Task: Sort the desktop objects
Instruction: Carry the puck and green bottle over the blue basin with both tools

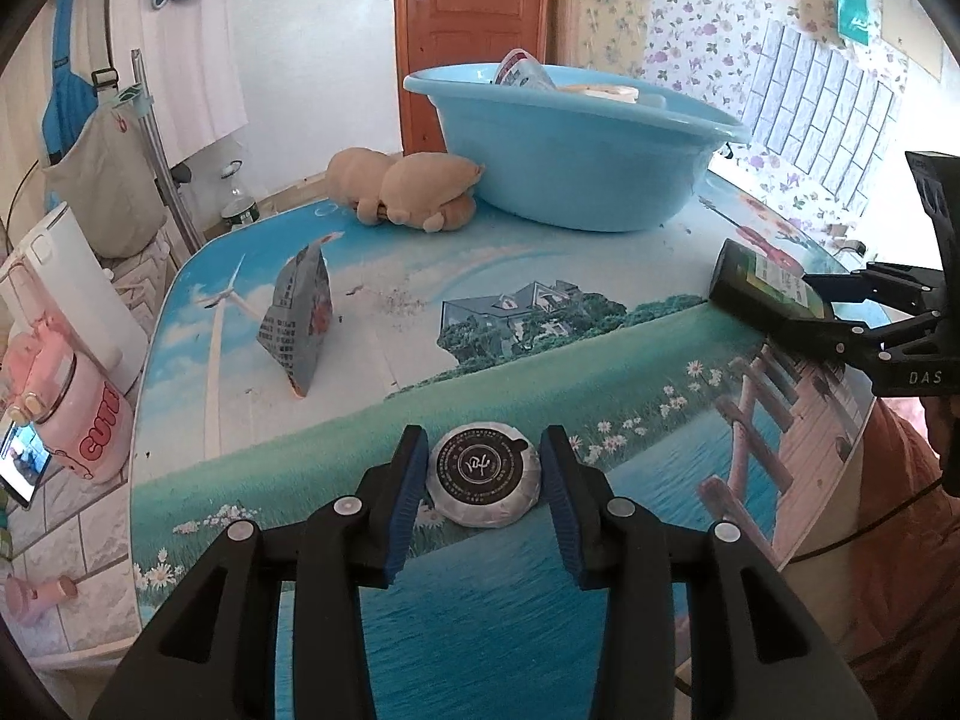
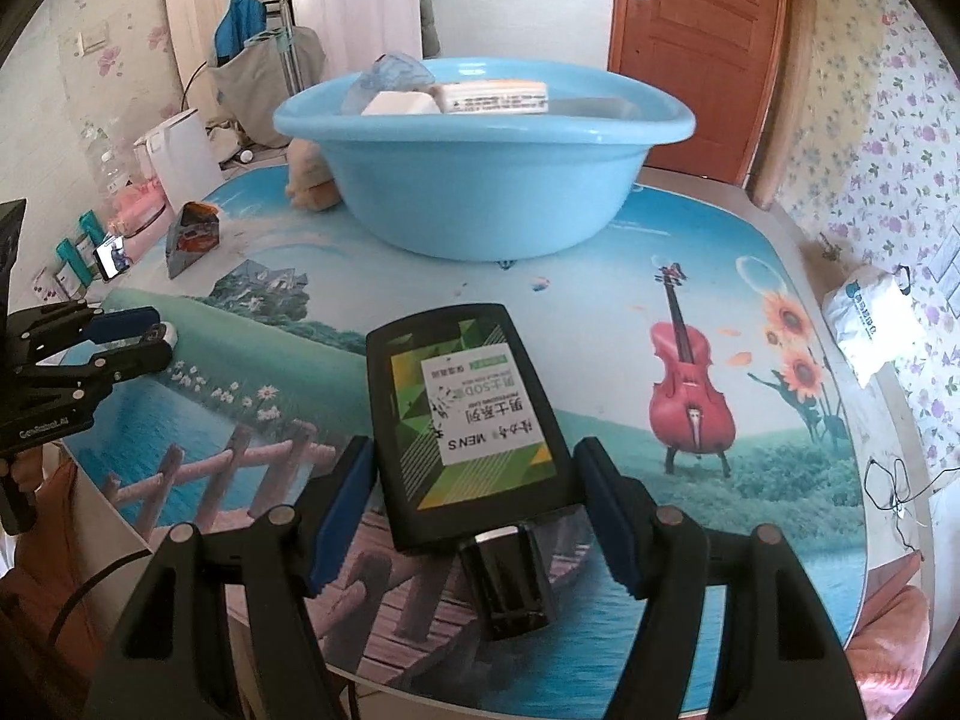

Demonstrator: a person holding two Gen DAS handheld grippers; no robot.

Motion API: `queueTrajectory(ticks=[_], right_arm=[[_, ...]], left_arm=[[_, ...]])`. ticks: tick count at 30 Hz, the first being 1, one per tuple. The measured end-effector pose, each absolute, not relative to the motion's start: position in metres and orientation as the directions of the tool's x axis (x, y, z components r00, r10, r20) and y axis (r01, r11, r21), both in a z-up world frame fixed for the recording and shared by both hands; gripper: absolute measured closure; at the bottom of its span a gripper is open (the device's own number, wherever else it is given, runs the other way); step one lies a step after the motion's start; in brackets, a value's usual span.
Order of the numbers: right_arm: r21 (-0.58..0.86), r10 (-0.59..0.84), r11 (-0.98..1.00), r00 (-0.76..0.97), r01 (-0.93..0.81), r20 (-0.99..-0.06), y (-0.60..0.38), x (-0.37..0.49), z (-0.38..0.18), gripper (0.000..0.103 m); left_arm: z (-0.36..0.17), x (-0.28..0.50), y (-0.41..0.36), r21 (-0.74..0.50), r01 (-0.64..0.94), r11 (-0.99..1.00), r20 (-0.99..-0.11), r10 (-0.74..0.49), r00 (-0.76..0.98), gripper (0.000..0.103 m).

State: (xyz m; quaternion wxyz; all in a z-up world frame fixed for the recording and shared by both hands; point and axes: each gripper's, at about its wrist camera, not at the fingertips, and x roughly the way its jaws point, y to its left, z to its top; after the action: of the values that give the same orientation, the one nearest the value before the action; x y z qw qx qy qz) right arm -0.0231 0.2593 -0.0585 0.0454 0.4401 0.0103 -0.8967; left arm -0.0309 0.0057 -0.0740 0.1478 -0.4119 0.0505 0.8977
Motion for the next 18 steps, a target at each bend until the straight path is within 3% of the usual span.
queueTrajectory(ticks=[2, 4, 6, 9, 11, 13, 16, 18], right_arm=[[0.016, -0.07, -0.996, -0.611, 0.093, -0.789, 0.258, -0.023, -0.059, 0.035], [0.005, -0.059, -0.996, -0.606, 0.09, -0.793, 0.257, -0.024, -0.062, 0.035], [0.008, -0.06, -0.996, -0.599, 0.089, -0.798, 0.258, -0.026, -0.065, 0.033], [0.009, -0.066, -0.995, -0.602, 0.097, -0.796, 0.257, -0.029, -0.067, 0.026], [0.011, -0.077, -0.994, -0.605, 0.112, -0.793, 0.255, -0.032, -0.067, 0.026], [0.013, -0.083, -0.993, -0.612, 0.118, -0.787, 0.255, -0.036, -0.068, 0.025], [0.024, -0.093, -0.993, -0.619, 0.119, -0.78, 0.256, -0.041, -0.067, 0.025], [0.05, -0.118, -0.991, -0.624, 0.127, -0.773, 0.256, -0.042, -0.064, 0.031]], left_arm=[[-0.074, -0.03, 0.005, -0.033, -0.306, -0.952, -0.75, 0.226, -0.622, 0.062], [-0.076, -0.03, 0.004, -0.03, -0.294, -0.955, -0.745, 0.217, -0.63, 0.047], [-0.077, -0.03, 0.004, -0.031, -0.287, -0.958, -0.743, 0.214, -0.634, 0.041], [-0.077, -0.03, 0.005, -0.026, -0.285, -0.958, -0.739, 0.211, -0.639, 0.04], [-0.077, -0.029, 0.006, -0.027, -0.288, -0.957, -0.739, 0.213, -0.639, 0.043], [-0.076, -0.028, 0.007, -0.027, -0.303, -0.953, -0.735, 0.224, -0.64, 0.067], [-0.075, -0.027, 0.01, -0.018, -0.316, -0.949, -0.738, 0.226, -0.636, 0.067], [-0.074, -0.027, 0.011, -0.016, -0.31, -0.951, -0.74, 0.22, -0.636, 0.067]])
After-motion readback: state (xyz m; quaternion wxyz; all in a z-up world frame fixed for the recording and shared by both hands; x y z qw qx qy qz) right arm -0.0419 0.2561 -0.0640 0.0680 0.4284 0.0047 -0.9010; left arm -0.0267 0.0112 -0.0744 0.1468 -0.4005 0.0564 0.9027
